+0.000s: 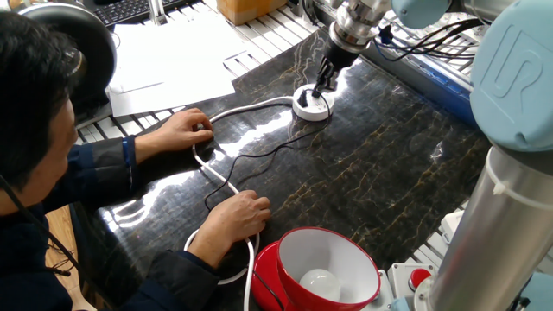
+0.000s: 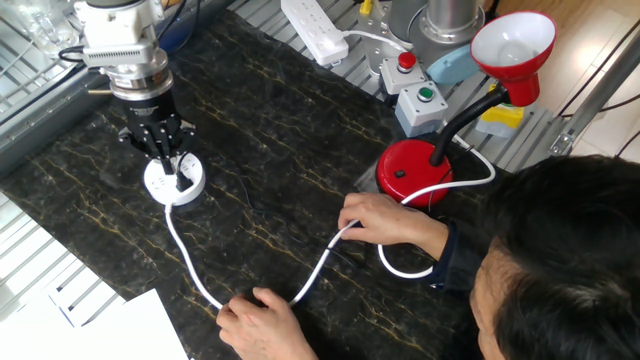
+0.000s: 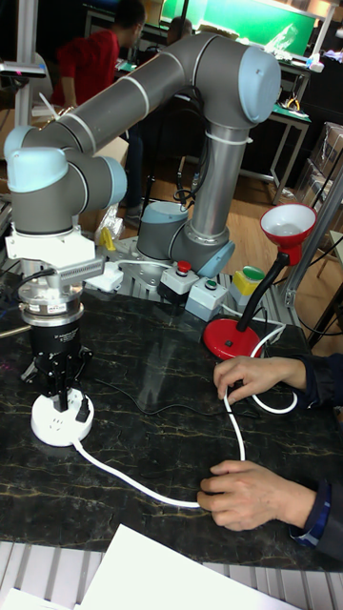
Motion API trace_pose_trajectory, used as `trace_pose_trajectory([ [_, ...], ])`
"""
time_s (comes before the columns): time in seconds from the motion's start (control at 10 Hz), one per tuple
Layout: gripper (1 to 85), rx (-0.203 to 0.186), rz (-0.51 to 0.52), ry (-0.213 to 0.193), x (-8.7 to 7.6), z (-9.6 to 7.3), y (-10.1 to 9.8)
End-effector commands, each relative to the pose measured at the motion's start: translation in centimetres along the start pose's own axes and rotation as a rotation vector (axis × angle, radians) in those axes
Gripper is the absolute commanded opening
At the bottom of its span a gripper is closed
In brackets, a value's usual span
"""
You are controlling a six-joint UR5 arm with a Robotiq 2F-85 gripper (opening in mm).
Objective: Plug in the power cord of the desk lamp, turn on the socket, and light up the desk lamp
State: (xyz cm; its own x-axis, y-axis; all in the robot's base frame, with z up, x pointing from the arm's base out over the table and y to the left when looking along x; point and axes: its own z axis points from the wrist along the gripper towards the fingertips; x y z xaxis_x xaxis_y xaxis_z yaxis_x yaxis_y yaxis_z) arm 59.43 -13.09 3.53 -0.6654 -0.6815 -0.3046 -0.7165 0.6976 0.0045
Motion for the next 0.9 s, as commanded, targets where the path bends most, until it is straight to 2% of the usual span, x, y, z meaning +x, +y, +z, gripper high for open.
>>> trace_pose_trajectory([
  [0.0, 1.0, -0.008, 0.024, -0.009, -1.0, -0.5, 0.2],
  [0.3, 1.0, -0.007, 0.026, -0.016, -1.3, 0.0, 0.4],
  [0.8, 1.0, 0.007, 0.012, -0.025, -0.4, 0.8, 0.1],
])
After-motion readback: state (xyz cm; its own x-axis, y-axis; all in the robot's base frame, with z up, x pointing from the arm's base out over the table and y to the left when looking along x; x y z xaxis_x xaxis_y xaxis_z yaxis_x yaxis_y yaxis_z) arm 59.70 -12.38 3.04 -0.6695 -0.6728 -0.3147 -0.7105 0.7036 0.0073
